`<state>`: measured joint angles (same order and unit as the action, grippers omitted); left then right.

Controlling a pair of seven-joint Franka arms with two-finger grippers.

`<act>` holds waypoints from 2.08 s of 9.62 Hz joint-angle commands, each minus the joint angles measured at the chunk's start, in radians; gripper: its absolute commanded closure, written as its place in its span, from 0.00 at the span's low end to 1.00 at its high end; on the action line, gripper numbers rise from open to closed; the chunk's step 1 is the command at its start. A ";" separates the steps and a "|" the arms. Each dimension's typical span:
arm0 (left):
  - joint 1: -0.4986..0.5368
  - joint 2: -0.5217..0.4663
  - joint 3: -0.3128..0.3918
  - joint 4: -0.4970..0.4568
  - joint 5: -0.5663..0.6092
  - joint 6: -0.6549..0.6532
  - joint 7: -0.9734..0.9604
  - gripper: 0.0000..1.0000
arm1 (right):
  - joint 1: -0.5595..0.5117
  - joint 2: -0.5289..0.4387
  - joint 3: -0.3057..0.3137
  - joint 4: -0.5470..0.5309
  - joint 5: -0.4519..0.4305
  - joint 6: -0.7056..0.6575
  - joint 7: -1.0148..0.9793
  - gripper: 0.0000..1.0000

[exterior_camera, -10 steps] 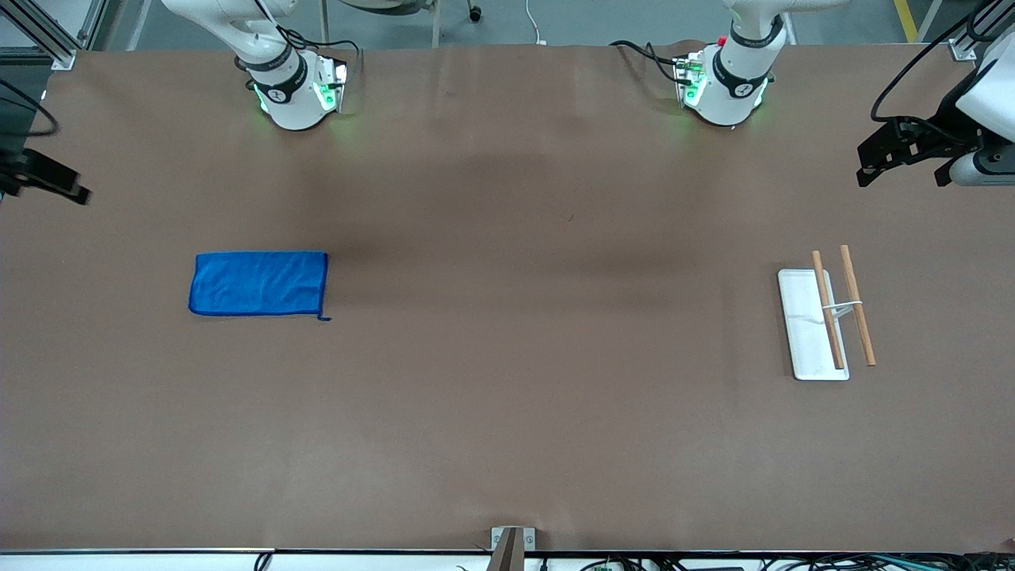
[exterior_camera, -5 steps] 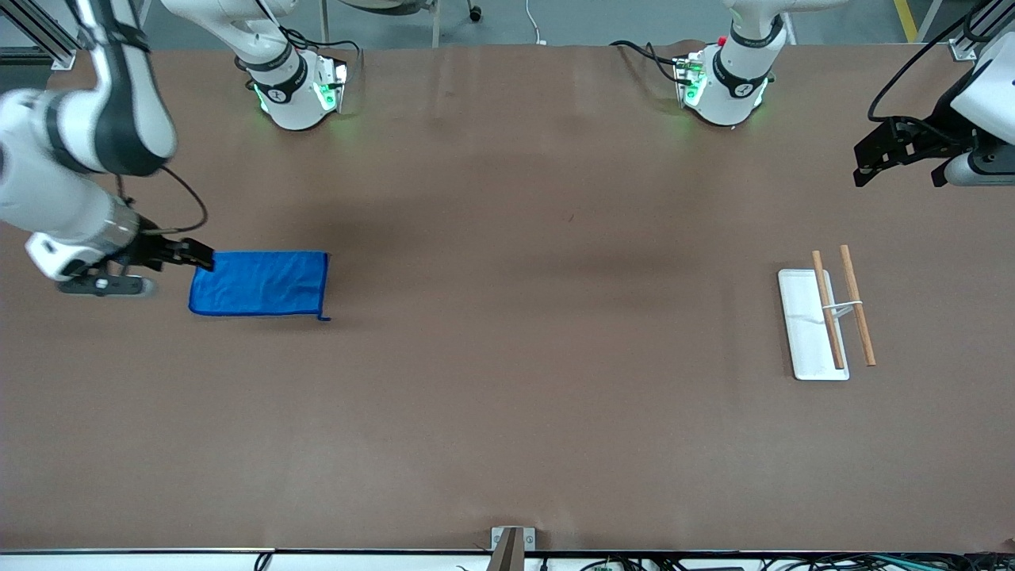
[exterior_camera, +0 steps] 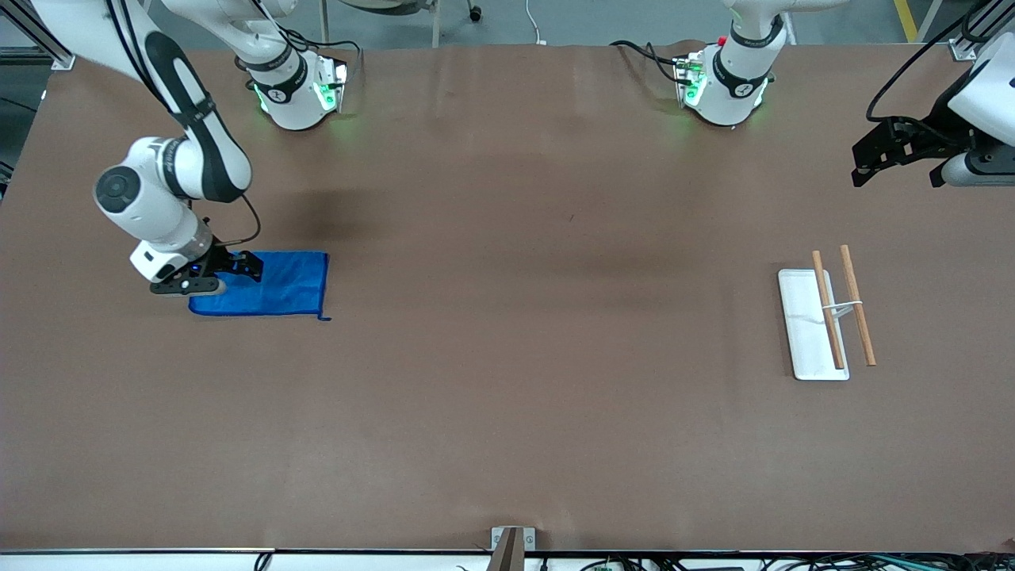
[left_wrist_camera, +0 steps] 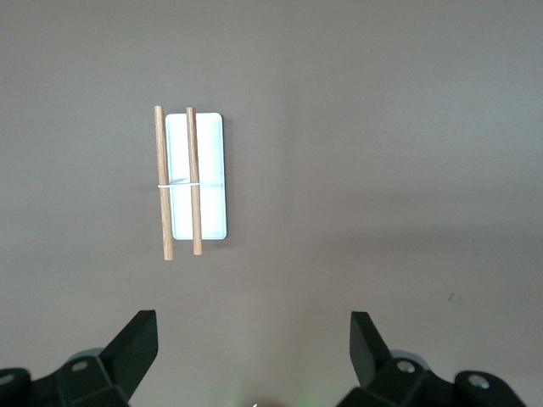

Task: Right arm passes towel to left arm to hang
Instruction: 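Close the right gripper on the blue towel's edge, then lift the towel with the right gripper while the left gripper approaches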

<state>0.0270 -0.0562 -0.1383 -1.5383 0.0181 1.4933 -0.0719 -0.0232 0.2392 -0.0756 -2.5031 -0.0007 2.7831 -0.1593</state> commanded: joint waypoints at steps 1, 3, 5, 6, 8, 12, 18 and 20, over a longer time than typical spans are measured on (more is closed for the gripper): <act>0.001 0.021 -0.004 -0.002 -0.006 -0.005 0.018 0.00 | -0.015 0.029 0.007 -0.022 -0.012 0.038 -0.016 0.03; 0.001 0.021 -0.004 0.000 -0.004 -0.004 0.020 0.00 | -0.015 0.066 0.007 -0.022 -0.010 0.077 -0.012 0.08; 0.004 0.021 -0.003 -0.002 -0.013 -0.005 0.020 0.00 | -0.015 0.065 0.008 -0.025 -0.010 0.078 -0.002 0.72; 0.004 0.021 -0.003 -0.002 -0.014 -0.005 0.020 0.00 | -0.015 0.063 0.008 -0.023 -0.002 0.060 0.013 0.99; 0.002 0.021 -0.004 0.000 -0.012 -0.004 0.020 0.00 | -0.009 0.048 0.010 -0.011 0.001 -0.008 0.061 1.00; 0.001 0.021 -0.003 -0.002 -0.012 -0.004 0.017 0.00 | 0.028 -0.055 0.031 0.223 0.001 -0.495 0.138 1.00; 0.014 0.028 0.008 -0.005 -0.119 -0.033 0.012 0.00 | 0.028 -0.097 0.297 0.573 0.126 -0.835 0.314 1.00; 0.011 0.088 0.005 -0.025 -0.254 -0.041 0.023 0.00 | 0.032 -0.094 0.367 0.631 0.383 -0.824 0.327 1.00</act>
<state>0.0369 -0.0317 -0.1318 -1.5459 -0.1634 1.4607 -0.0718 0.0241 0.1484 0.2551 -1.9039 0.2704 1.9640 0.1539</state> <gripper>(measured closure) 0.000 0.841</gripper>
